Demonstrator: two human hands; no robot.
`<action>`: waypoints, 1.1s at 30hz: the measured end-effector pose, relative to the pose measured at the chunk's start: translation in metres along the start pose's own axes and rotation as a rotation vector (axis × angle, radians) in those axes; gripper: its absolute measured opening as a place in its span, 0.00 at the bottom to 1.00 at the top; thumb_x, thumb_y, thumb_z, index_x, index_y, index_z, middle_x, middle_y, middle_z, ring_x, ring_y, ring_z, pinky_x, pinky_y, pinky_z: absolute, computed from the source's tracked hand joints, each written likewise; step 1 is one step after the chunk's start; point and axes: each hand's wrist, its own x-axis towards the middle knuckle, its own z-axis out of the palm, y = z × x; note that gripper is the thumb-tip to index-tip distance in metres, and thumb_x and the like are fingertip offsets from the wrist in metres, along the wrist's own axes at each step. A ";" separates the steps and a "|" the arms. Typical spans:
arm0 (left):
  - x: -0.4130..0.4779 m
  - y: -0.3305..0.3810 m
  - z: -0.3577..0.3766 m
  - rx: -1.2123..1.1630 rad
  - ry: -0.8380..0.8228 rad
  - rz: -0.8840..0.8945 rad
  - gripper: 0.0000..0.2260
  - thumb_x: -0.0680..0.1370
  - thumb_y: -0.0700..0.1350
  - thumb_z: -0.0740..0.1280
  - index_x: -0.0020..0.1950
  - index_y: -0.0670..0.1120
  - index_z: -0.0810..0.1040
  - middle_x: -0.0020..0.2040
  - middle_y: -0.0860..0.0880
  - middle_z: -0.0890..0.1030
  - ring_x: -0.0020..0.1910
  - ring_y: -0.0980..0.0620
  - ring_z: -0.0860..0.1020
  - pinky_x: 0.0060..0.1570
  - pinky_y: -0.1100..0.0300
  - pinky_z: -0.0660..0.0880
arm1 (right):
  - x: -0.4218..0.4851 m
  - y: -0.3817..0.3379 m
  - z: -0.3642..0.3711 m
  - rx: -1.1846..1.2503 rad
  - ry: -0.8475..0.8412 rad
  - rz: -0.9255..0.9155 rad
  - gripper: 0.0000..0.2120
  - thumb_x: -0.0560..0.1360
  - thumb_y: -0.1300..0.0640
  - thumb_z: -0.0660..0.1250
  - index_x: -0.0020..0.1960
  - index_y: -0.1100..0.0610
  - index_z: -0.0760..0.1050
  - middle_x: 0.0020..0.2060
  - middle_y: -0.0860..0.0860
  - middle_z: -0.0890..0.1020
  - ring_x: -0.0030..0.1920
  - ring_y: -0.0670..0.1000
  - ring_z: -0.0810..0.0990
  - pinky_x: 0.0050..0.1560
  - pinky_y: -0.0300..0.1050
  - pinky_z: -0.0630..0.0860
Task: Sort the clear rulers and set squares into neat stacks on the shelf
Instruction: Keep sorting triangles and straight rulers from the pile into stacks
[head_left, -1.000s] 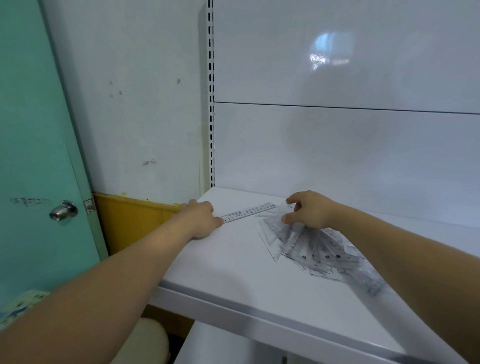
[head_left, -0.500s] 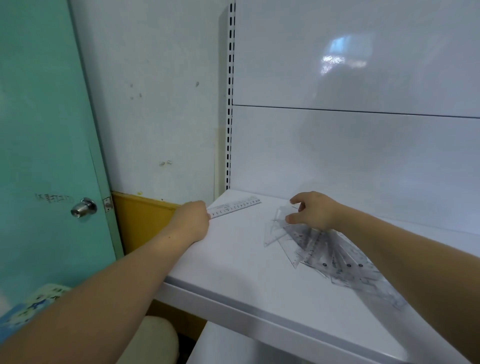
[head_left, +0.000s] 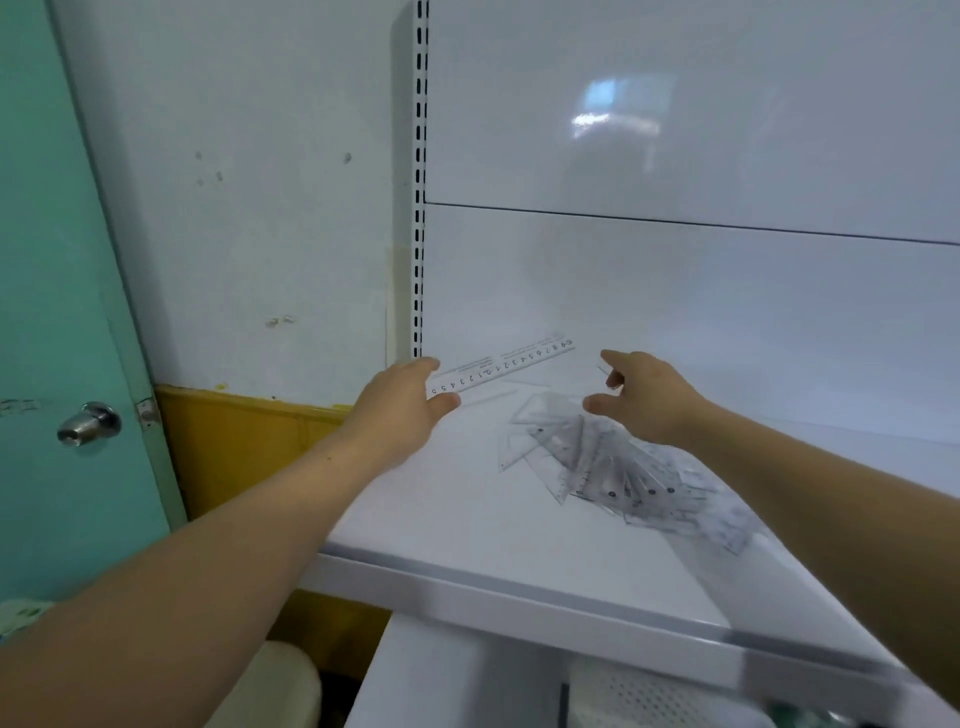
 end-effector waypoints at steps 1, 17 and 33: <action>-0.001 0.008 0.000 -0.049 0.008 0.022 0.21 0.78 0.54 0.64 0.68 0.46 0.70 0.48 0.50 0.75 0.49 0.48 0.74 0.47 0.58 0.68 | -0.009 0.005 -0.004 0.007 0.038 0.018 0.35 0.75 0.44 0.66 0.76 0.55 0.56 0.60 0.52 0.74 0.53 0.50 0.71 0.56 0.42 0.67; -0.063 0.238 0.092 -0.350 -0.152 0.401 0.19 0.76 0.55 0.67 0.62 0.47 0.76 0.45 0.52 0.73 0.44 0.52 0.73 0.44 0.60 0.67 | -0.236 0.160 -0.122 -0.025 0.407 0.421 0.28 0.76 0.46 0.65 0.72 0.54 0.62 0.47 0.49 0.71 0.47 0.47 0.70 0.50 0.42 0.66; -0.153 0.492 0.218 -0.331 -0.374 0.454 0.21 0.79 0.53 0.63 0.68 0.45 0.71 0.54 0.48 0.73 0.49 0.50 0.72 0.51 0.59 0.68 | -0.425 0.372 -0.215 -0.069 0.404 0.592 0.27 0.78 0.50 0.64 0.74 0.51 0.61 0.58 0.51 0.76 0.51 0.48 0.74 0.54 0.44 0.72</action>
